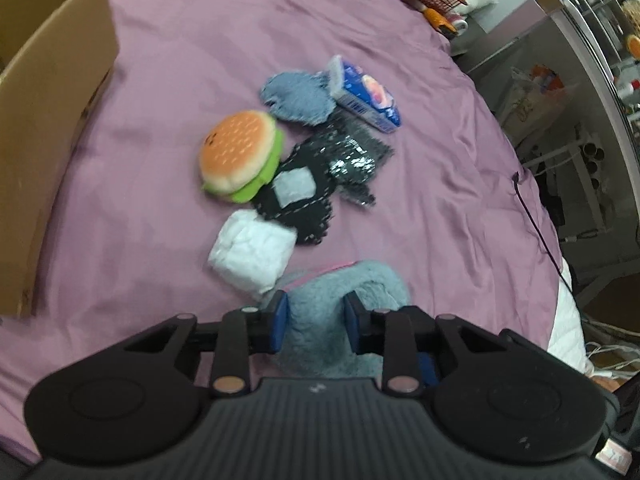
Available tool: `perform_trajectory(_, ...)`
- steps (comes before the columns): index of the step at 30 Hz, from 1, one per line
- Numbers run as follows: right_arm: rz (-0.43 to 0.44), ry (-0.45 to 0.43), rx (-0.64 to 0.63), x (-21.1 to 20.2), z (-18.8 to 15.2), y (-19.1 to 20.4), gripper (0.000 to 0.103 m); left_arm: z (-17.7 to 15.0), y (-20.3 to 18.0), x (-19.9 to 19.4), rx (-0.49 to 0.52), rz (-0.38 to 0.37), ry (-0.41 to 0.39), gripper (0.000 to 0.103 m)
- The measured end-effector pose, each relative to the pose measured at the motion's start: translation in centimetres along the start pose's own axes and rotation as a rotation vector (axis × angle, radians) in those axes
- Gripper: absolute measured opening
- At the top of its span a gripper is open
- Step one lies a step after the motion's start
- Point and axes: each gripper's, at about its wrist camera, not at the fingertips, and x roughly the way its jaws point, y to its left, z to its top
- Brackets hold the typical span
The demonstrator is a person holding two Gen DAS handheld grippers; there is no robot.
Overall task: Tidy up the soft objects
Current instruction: 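Lift the grey-blue plush with the left tool toward the cardboard box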
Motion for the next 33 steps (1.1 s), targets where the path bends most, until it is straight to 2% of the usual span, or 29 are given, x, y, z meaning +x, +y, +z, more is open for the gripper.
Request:
perform_trajectory(5,-0.012,0.035,-0.019,0.4,-0.6,0.0,0.035,-0.7,0.9,0.2,-0.027,-0.016,-0.025,0.028)
perform_trajectory(10,-0.023,0.04,-0.061,-0.1,-1.3,0.6,0.036,-0.8,0.9,-0.3,-0.016,-0.035,-0.035,0.022)
perform_trajectory(15,-0.042,0.035,-0.113,0.2,-1.6,1.4,0.026,-0.7,0.9,-1.0,-0.006,-0.038,-0.051,0.02)
perform_trajectory(25,0.052,-0.02,-0.172,-2.6,-2.8,4.2,0.024,-0.4,0.7,-6.2,0.04,-0.079,-0.135,0.02)
perform_trajectory(33,0.09,-0.064,-0.243,-3.7,-5.2,7.6,0.024,0.5,2.8,-10.2,0.037,-0.098,-0.173,0.02)
